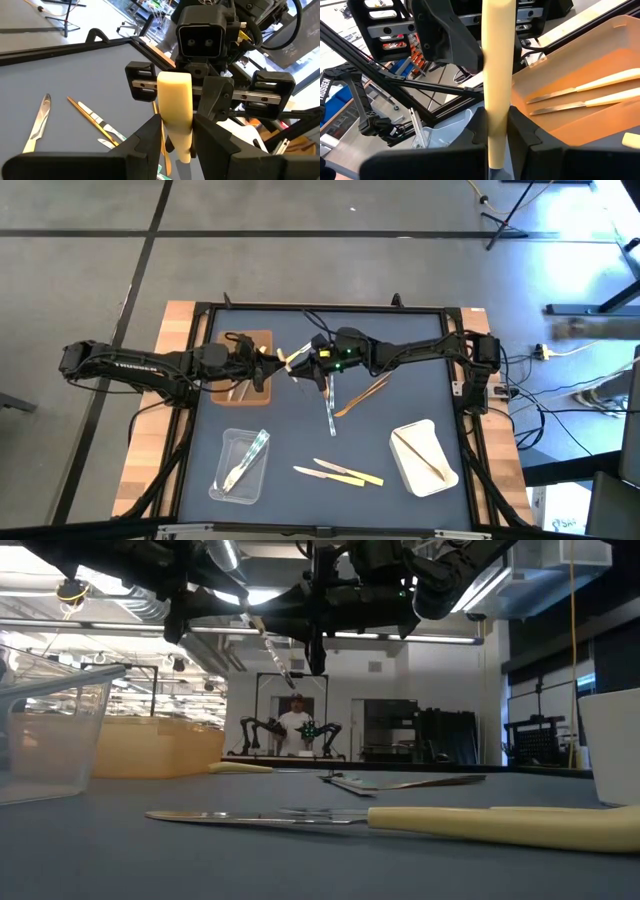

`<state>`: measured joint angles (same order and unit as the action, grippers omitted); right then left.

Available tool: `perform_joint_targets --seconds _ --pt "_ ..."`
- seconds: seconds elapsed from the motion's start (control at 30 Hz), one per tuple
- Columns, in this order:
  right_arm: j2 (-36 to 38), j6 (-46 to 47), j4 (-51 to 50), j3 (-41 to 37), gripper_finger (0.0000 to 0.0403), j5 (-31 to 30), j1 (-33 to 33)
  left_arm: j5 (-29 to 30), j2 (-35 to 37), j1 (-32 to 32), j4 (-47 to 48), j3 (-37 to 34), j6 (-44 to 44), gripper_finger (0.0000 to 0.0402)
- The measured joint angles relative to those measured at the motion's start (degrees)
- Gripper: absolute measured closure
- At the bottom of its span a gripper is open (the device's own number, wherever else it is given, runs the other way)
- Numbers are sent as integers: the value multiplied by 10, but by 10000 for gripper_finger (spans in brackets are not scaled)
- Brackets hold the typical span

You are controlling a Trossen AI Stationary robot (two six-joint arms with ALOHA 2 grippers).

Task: Sort silverware by color (type)
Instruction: Put the yellow knife into the orange bin

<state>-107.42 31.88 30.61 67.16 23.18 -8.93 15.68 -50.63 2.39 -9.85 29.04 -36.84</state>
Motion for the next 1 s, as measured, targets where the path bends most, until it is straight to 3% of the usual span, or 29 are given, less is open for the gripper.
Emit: perform_joint_targets --seconds 0.53,0.83,1.0 --pt "0 0 -6 0 379 11 0 -7 -12 0 -5 0 30 297" --pt "-1 0 -8 -1 379 13 0 -19 -47 0 -13 0 26 246" --pt "-1 0 -6 -1 379 13 0 -17 -50 0 -20 0 27 244"
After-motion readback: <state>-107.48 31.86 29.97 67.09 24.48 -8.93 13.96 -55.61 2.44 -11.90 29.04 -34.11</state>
